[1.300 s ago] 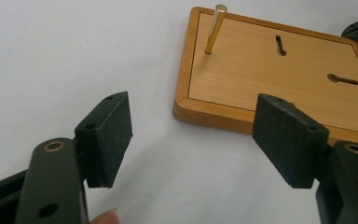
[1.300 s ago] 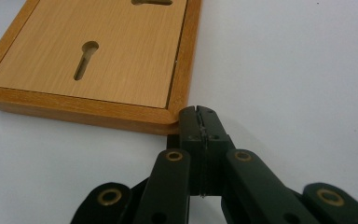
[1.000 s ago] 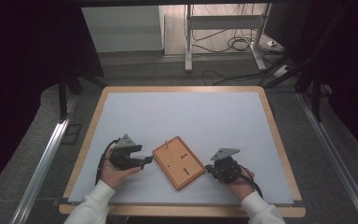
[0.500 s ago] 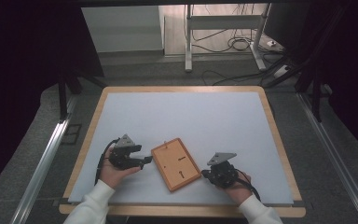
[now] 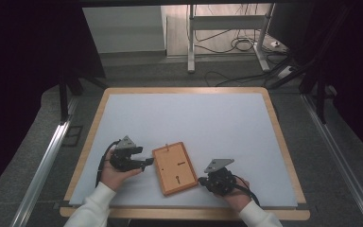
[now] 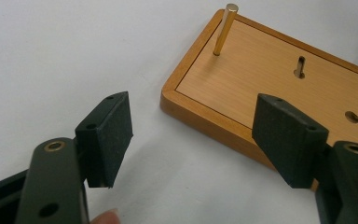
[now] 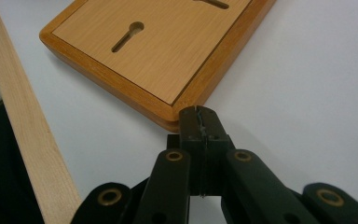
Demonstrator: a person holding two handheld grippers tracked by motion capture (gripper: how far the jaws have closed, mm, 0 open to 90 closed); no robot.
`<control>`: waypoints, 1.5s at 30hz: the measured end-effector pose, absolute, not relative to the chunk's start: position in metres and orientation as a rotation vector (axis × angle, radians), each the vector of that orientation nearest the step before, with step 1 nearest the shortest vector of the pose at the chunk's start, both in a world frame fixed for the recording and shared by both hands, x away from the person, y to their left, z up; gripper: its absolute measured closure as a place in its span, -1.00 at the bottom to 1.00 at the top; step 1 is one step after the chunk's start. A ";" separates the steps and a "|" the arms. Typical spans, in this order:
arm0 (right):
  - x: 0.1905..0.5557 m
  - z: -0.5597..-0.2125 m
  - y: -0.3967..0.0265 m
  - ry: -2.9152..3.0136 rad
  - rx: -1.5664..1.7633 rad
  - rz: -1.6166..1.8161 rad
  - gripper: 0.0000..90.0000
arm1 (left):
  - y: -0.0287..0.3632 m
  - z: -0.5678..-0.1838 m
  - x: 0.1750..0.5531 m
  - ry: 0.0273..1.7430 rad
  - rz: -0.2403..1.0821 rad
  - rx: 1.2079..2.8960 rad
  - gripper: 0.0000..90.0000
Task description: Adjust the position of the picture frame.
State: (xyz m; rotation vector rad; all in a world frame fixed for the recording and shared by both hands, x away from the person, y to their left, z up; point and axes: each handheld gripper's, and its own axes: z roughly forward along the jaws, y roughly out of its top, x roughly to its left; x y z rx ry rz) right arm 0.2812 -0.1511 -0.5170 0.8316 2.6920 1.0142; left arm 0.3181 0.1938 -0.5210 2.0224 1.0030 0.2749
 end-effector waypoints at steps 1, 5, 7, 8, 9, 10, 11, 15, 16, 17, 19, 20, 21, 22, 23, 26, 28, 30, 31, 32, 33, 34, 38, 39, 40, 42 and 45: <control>0.282 -0.517 -0.151 2.693 0.843 1.023 1.00 | 0.194 -0.521 0.318 1.006 0.272 2.022 -0.36; 0.281 -0.518 -0.151 2.695 0.843 1.032 1.00 | 0.193 -0.522 0.318 1.002 0.269 2.031 -0.36; 0.281 -0.518 -0.150 2.702 0.837 1.035 1.00 | 0.193 -0.522 0.318 1.001 0.268 2.030 -0.36; 0.280 -0.518 -0.150 2.703 0.838 1.038 1.00 | 0.193 -0.522 0.318 1.001 0.267 2.029 -0.36; 0.280 -0.518 -0.150 2.705 0.837 1.041 1.00 | 0.193 -0.522 0.318 1.001 0.268 2.029 -0.36; 0.280 -0.519 -0.149 2.708 0.836 1.045 1.00 | 0.193 -0.522 0.318 1.006 0.267 2.026 -0.36; 0.279 -0.518 -0.148 2.713 0.837 1.047 1.00 | 0.193 -0.522 0.318 1.006 0.267 2.027 -0.36; 0.277 -0.519 -0.145 2.722 0.821 1.053 1.00 | 0.193 -0.522 0.318 1.002 0.267 2.031 -0.36; 0.276 -0.519 -0.144 2.724 0.819 1.055 1.00 | 0.193 -0.522 0.318 1.004 0.266 2.030 -0.36; 0.276 -0.519 -0.143 2.731 0.811 1.056 1.00 | 0.193 -0.522 0.318 1.001 0.267 2.031 -0.36; 0.274 -0.519 -0.140 2.738 0.806 1.060 1.00 | 0.193 -0.522 0.318 1.002 0.266 2.029 -0.36; 0.274 -0.519 -0.139 2.741 0.805 1.062 1.00 | 0.193 -0.522 0.318 1.006 0.265 2.027 -0.36; 0.273 -0.520 -0.138 2.742 0.803 1.064 1.00 | 0.194 -0.522 0.318 1.007 0.264 2.026 -0.36; 0.273 -0.520 -0.136 2.747 0.798 1.068 1.00 | 0.194 -0.522 0.318 1.007 0.264 2.026 -0.36; 0.272 -0.520 -0.135 2.749 0.794 1.070 1.00 | 0.194 -0.522 0.319 1.007 0.263 2.026 -0.36; 0.270 -0.522 -0.129 2.769 0.776 1.059 1.00 | 0.194 -0.522 0.318 1.007 0.265 2.026 -0.36; 0.265 -0.526 -0.122 2.778 0.721 1.033 1.00 | 0.194 -0.521 0.318 1.004 0.267 2.027 -0.36; 0.263 -0.523 -0.118 2.787 0.684 1.008 1.00 | 0.195 -0.521 0.318 1.010 0.265 2.020 -0.36; 0.263 -0.523 -0.116 2.790 0.681 1.020 1.00 | 0.195 -0.521 0.318 1.011 0.267 2.018 -0.36; 0.262 -0.523 -0.115 2.786 0.684 1.029 1.00 | 0.196 -0.521 0.318 1.006 0.269 2.019 -0.36; 0.262 -0.523 -0.113 2.782 0.676 1.029 1.00 | 0.196 -0.520 0.318 1.006 0.268 2.017 -0.36; 0.262 -0.523 -0.112 2.784 0.669 1.029 1.00 | 0.196 -0.520 0.318 1.006 0.267 2.016 -0.36; 0.259 -0.524 -0.108 2.784 0.659 1.033 1.00 | 0.196 -0.520 0.318 1.004 0.268 2.017 -0.36; 0.259 -0.524 -0.108 2.783 0.655 1.032 1.00 | 0.196 -0.520 0.318 1.003 0.268 2.017 -0.36; 0.259 -0.524 -0.107 2.781 0.651 1.029 1.00 | 0.196 -0.520 0.318 1.003 0.268 2.017 -0.36; 0.259 -0.524 -0.108 2.777 0.645 1.036 1.00 | 0.196 -0.520 0.318 1.003 0.268 2.016 -0.36; 0.259 -0.521 -0.110 2.766 0.642 1.053 1.00 | 0.196 -0.520 0.318 1.002 0.269 2.016 -0.36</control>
